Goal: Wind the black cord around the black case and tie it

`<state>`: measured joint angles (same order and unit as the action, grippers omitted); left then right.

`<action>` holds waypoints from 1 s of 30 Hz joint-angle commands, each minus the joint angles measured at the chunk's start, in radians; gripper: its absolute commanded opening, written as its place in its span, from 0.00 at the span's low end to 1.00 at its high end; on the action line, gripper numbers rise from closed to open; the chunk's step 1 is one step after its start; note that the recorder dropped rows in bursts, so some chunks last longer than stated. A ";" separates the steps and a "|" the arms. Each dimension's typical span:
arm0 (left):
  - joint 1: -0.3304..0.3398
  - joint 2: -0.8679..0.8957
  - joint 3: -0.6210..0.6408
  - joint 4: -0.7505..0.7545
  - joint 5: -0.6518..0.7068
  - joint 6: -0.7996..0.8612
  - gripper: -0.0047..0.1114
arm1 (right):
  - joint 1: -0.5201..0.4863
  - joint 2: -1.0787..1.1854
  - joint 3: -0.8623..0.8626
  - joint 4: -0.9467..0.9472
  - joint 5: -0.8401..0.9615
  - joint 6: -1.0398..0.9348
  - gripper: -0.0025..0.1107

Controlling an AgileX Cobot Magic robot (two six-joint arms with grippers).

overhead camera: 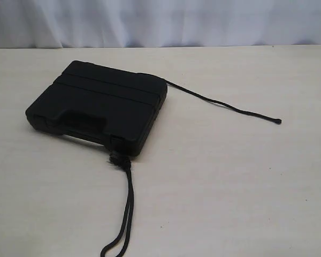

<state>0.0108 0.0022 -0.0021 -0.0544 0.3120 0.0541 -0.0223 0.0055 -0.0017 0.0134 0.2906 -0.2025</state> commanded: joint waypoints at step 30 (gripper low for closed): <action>0.003 -0.002 0.002 -0.421 -0.833 -0.362 0.04 | 0.001 -0.006 0.002 0.703 -0.322 0.065 0.06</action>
<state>0.0108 0.0022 -0.0021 -0.6507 -0.3835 -0.0960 -0.0223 0.0055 -0.0017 0.6816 -0.0063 -0.1385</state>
